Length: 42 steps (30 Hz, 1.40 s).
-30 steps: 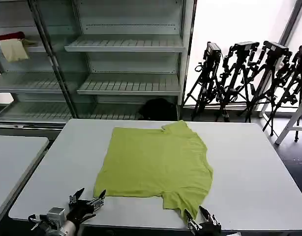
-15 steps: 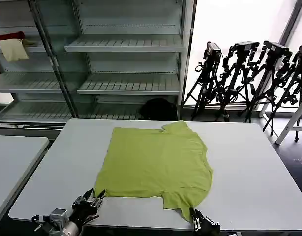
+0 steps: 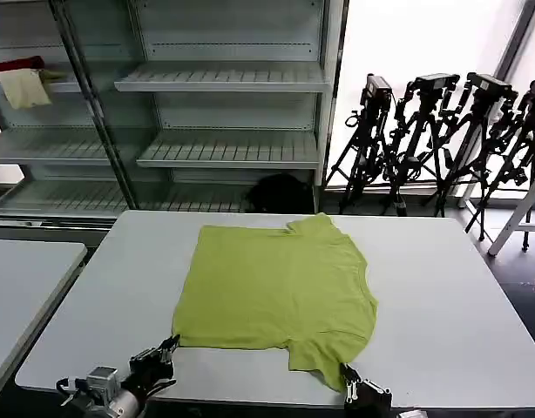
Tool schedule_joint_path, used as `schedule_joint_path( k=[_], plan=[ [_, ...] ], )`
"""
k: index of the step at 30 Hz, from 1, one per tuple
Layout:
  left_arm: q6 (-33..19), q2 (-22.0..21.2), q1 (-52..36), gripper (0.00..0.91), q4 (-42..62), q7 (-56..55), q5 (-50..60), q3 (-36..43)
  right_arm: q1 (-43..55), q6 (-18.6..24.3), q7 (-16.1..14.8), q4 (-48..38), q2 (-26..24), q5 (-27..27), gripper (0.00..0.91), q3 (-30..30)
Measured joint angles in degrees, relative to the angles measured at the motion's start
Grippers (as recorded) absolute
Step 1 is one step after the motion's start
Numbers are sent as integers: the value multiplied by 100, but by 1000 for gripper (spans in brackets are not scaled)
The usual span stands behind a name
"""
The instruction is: Fold and organize the clothes.
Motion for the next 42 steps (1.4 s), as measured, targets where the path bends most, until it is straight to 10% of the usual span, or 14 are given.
schedule_joint_path(
  k=[22, 42],
  plan=[
    [397, -613, -1106, 0, 446, 86, 155, 58, 1774, -494, -42, -603, 308, 388, 0, 7],
    [510, -934, -1751, 0, 899, 109, 1036, 392, 3130, -734, -918, -1822, 524, 14, 0, 70]
  ],
)
